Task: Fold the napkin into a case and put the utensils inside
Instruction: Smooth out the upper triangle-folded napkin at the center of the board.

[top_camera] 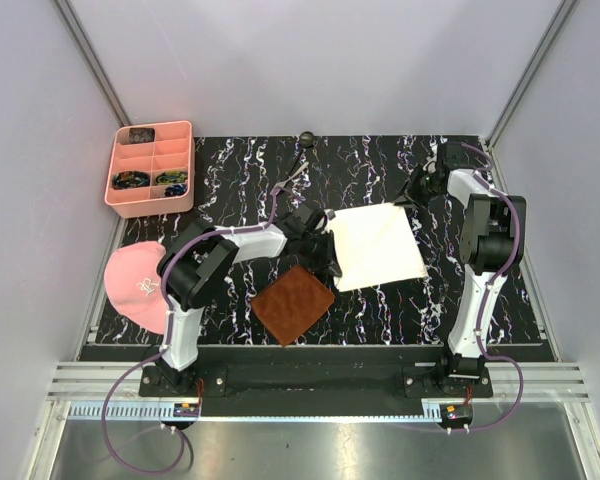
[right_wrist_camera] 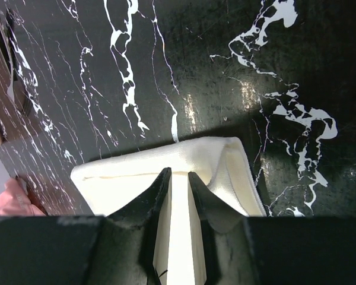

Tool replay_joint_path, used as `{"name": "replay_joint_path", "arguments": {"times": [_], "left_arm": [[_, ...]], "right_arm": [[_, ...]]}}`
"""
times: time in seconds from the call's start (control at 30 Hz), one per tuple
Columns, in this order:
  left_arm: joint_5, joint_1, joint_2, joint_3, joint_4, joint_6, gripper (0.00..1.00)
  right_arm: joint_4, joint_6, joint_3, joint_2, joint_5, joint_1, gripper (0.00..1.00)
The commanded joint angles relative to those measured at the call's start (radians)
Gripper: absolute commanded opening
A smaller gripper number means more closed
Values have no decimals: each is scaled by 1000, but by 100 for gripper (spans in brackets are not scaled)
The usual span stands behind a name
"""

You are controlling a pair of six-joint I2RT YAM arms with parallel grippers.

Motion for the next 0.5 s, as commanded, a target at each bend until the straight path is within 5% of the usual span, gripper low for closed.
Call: {"name": "replay_joint_path", "arguments": {"times": [0.0,0.47], "left_arm": [[-18,3,-27,69,-27,40,11],[20,-29,-31,89,-8,3,14]], "right_arm": [[12,-14,5,-17,11,6,25],[24,-9,-64,-132,-1,6,26]]}}
